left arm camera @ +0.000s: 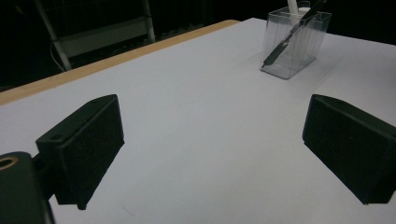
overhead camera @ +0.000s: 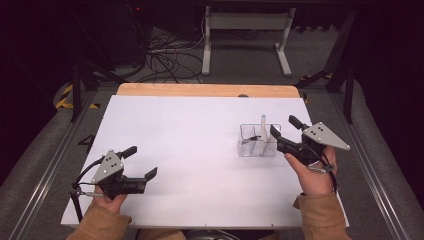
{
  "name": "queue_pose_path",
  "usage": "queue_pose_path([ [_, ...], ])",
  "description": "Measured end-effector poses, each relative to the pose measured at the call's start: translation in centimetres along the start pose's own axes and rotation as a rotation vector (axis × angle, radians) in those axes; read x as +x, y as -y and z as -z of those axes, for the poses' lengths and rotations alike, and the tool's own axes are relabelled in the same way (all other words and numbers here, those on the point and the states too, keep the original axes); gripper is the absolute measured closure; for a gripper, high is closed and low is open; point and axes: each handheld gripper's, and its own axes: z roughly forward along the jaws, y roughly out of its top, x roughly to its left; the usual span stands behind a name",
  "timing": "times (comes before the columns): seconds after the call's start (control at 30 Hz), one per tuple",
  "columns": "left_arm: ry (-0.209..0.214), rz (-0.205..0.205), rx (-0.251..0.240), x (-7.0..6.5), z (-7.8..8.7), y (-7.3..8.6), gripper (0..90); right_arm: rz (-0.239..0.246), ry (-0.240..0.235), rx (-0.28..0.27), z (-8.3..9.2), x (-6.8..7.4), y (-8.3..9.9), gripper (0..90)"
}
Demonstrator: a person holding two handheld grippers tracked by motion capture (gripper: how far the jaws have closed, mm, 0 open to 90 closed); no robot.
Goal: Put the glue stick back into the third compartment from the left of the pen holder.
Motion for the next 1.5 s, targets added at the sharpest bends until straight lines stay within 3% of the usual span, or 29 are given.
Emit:
queue_pose_path([
  [0.37,0.008,-0.004,0.011,-0.2,0.3,-0.3,5.8,0.014,-0.127,-0.01,1.5,2.2,-0.7,28.8],
  [0.67,0.007,-0.007,0.018,-0.4,0.7,-0.2,5.3,0.046,-0.197,0.002,2.5,3.1,0.4,27.7],
  [0.8,0.011,-0.005,0.016,-0.4,1.0,-0.1,5.2,0.038,-0.234,-0.002,2.8,3.2,0.9,27.2],
  [1.07,0.018,-0.006,0.008,-0.4,1.5,0.1,5.0,0.066,-0.269,0.012,3.0,3.2,2.3,27.1],
  [1.27,0.021,-0.014,0.005,-0.5,1.7,0.3,4.7,0.047,-0.3,0.027,3.0,3.2,3.5,27.1],
  [1.5,0.028,-0.02,0.003,-0.6,2.0,0.7,4.4,0.034,-0.303,0.035,3.1,3.2,4.9,27.2],
])
